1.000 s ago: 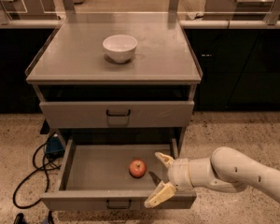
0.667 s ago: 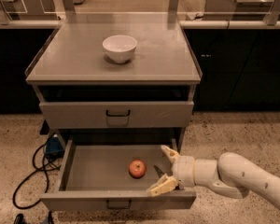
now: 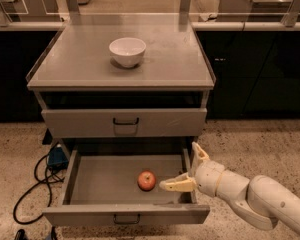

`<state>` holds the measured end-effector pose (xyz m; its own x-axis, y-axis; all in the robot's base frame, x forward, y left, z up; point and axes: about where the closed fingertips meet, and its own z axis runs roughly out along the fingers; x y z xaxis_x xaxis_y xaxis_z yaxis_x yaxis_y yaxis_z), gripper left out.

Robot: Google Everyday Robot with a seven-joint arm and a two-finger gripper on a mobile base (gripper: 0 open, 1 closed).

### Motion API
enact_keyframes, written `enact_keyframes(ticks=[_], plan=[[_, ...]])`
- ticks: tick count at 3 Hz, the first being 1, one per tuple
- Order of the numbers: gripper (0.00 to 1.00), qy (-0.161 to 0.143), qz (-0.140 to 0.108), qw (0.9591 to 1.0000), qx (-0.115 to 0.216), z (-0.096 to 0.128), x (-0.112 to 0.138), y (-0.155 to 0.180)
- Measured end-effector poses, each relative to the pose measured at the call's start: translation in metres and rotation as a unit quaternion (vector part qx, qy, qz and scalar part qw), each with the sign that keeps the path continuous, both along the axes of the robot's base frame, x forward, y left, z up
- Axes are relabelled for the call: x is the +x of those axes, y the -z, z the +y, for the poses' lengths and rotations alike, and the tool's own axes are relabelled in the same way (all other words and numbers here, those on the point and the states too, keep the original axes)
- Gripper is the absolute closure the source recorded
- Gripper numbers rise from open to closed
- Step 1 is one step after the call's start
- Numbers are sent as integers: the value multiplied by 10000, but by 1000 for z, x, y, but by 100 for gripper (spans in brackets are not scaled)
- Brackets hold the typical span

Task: Pick apple from middle drawer and place on counter

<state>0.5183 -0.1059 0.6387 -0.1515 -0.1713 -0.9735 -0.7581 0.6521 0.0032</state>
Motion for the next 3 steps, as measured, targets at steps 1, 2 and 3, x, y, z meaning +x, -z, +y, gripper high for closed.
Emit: enact_keyframes(ticks=[1, 2, 3], plan=[[0, -151, 29, 9995, -292, 9, -3, 3], [0, -315, -1, 9956, -887, 40, 3, 7], [0, -218, 76, 9904, -1361, 73, 18, 16]])
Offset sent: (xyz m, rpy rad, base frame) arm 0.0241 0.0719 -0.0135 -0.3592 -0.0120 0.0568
